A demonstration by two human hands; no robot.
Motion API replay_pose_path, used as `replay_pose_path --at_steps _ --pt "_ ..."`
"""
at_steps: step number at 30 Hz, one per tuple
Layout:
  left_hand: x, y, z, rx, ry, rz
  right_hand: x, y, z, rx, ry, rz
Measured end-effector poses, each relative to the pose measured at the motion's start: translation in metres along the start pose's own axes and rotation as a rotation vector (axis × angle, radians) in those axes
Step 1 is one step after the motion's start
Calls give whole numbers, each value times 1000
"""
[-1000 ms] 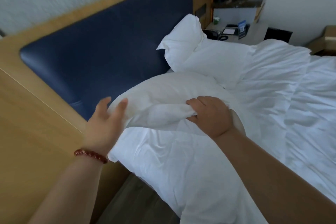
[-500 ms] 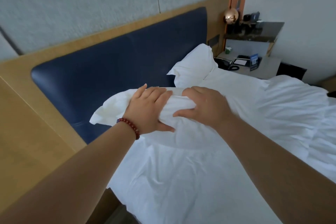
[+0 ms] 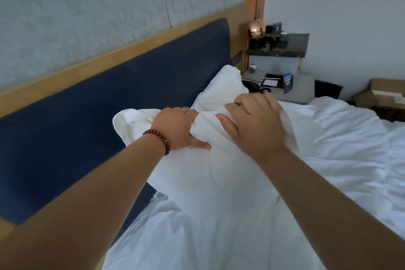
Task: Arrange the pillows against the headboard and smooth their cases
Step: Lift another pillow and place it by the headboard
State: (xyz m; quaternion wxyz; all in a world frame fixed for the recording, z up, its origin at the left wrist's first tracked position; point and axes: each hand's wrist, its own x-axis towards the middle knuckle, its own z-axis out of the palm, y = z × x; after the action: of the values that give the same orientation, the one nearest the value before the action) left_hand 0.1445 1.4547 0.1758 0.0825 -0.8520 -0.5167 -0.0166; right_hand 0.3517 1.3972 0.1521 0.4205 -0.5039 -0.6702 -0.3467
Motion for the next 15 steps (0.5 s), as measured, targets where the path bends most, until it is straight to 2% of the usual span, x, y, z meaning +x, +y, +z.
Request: replay_pose_path --at_steps 2,5,7,10,15 --pt "17 -15 4 -67 -17 5 -24 -5 -4 -30 -34 96" --pt "35 -33 7 -241 -56 2 -65 -9 4 -91 -223 255" --pt "43 -39 7 -351 -87 19 -70 -10 16 -132 -269 322" --pt "50 -43 0 -475 -90 29 -48 -11 33 -140 -279 410" --pt "47 -48 -43 -720 -32 48 -3 4 40 -120 -196 381"
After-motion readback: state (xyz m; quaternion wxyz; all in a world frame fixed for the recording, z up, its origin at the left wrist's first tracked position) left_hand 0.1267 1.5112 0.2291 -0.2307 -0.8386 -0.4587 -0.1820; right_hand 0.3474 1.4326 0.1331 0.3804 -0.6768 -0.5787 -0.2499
